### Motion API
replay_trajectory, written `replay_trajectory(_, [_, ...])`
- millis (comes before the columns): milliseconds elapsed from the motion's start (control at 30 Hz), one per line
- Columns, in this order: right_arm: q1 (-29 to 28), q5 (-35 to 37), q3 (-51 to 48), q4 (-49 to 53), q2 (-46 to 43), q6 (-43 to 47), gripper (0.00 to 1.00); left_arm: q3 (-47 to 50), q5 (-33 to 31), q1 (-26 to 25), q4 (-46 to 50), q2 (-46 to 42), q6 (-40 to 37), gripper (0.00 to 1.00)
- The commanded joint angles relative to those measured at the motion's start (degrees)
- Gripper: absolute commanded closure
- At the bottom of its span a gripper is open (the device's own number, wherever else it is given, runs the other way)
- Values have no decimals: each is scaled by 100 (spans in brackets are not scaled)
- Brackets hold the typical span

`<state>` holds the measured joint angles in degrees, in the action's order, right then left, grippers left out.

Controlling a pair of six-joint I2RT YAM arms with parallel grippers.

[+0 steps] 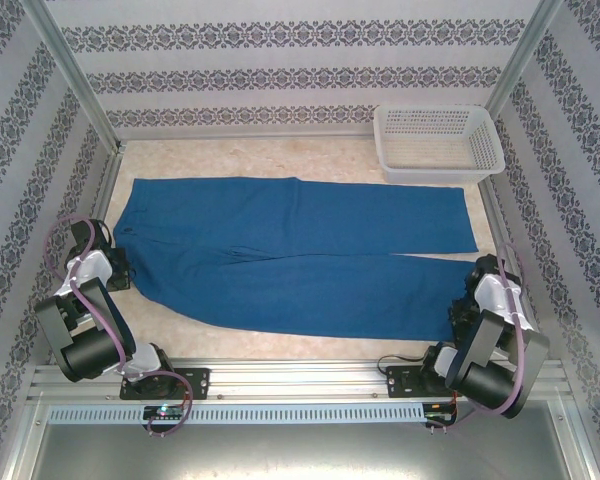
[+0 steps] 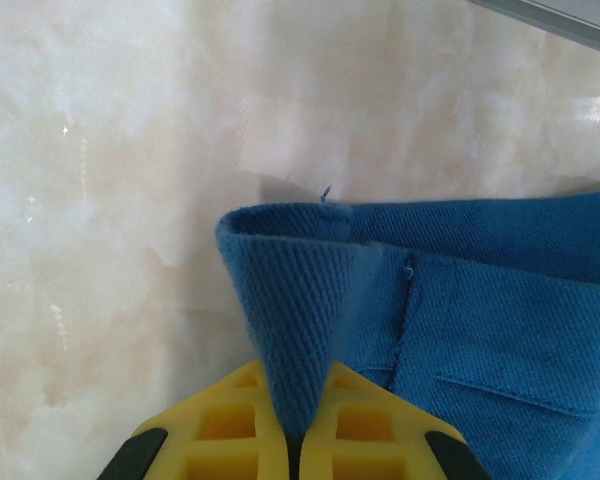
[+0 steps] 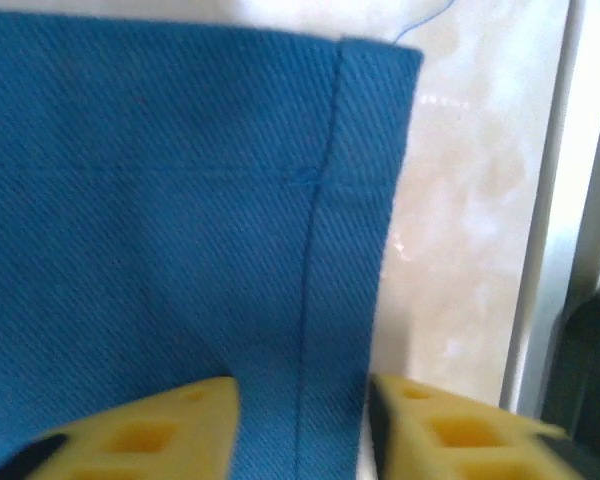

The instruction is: Roll up the long pants

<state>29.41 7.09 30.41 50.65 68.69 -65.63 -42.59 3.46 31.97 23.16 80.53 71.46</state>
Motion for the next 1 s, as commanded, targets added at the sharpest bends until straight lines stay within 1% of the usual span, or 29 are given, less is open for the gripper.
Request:
replay_trajectory(0, [-117, 454, -53, -67, 58, -309, 100, 112, 84, -50, 36, -143, 141, 100])
replay_trajectory(133, [-122, 360, -39, -195, -140, 81, 100, 102, 119, -51, 48, -112, 128, 100])
replay_trajectory(233, [-124, 304, 212, -164, -623, 517, 100, 13, 153, -50, 90, -124, 81, 100])
replay_trajectory(333, [-120, 152, 803, -33, -949, 1072, 100, -135, 208, -61, 127, -134, -23, 100])
replay_trajectory(433, [-105, -74, 1614, 114, -910, 1616, 100, -341, 262, -76, 248, -206, -150, 100])
replay_trajectory(600, [-99, -440, 2788, 124, -315, 2154, 100, -640, 422, -111, 238, -415, -412, 100])
replay_trajectory(667, [-98, -512, 3095, -1, -28, 2276, 100, -852, 444, -155, 293, -451, -552, 100])
replay_trajectory(833, [-58, -767, 3850, -316, 974, 2409, 100, -1597, 438, -226, 411, -358, -794, 100])
replay_trajectory(967, [-109, -933, 4556, -422, 1734, 2446, 100, -2316, 429, -249, 715, -159, -942, 100])
